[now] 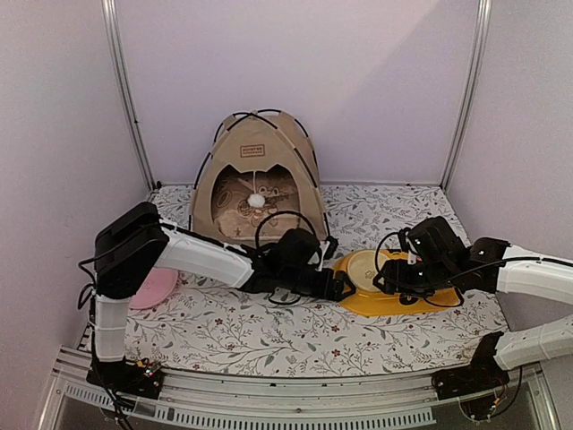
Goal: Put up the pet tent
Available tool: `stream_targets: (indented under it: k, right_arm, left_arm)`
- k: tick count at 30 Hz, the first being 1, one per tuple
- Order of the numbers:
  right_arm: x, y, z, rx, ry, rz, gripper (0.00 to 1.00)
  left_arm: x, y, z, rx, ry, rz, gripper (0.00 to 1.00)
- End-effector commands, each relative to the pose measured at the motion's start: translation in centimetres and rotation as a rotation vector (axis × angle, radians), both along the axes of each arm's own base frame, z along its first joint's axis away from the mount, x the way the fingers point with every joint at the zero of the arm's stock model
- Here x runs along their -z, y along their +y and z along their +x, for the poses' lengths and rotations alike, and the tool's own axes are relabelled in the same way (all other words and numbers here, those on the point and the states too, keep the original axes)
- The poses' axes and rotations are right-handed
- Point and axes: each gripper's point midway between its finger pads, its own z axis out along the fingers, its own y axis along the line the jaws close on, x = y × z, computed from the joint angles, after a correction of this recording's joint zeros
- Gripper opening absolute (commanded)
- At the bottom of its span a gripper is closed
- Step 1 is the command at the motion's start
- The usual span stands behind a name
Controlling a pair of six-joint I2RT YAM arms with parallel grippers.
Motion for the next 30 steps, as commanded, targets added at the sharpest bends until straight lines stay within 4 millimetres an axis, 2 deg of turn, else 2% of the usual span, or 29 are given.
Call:
stream_targets:
  k: [1, 3, 7, 11, 16, 22, 26, 30]
  right_arm:
    - [2.8, -2.8, -1.9, 0.113, 0.092, -0.006, 0.7]
    - [3.7, -3.4, -2.5, 0.145, 0.113, 0.021, 0.73]
    - [4.7, -4.2, -2.3, 0.211, 0.116, 0.102, 0.8]
    - [6.3, -4.9, -1.6, 0.26, 0.143, 0.176, 0.79]
    - [8.2, -6.6, -0.9, 0.347, 0.16, 0.184, 0.62]
    - [8.5, -6.7, 0.8, 0.381, 0.135, 0.242, 0.48]
    - [8.8, -6.4, 2.1, 0.388, 0.136, 0.271, 0.43]
    - [9.1, -7.0, 3.7, 0.434, 0.134, 0.286, 0.41]
  left_arm:
    - [-3.3, 2.9, 0.5, -0.043, -0.054, -0.028, 0.85]
    - [-5.1, 4.4, 0.4, -0.065, -0.08, -0.044, 0.85]
    - [-6.5, 7.4, 0.5, -0.112, -0.114, -0.041, 0.86]
    - [-8.0, 10.0, 0.5, -0.152, -0.139, -0.05, 0.86]
    - [-9.5, 13.1, 0.7, -0.207, -0.179, -0.036, 0.86]
    - [-10.1, 16.0, 1.0, -0.26, -0.192, -0.034, 0.86]
    - [-10.6, 17.3, 1.2, -0.289, -0.199, -0.032, 0.86]
    - [-11.1, 18.3, 1.3, -0.308, -0.206, -0.031, 0.86]
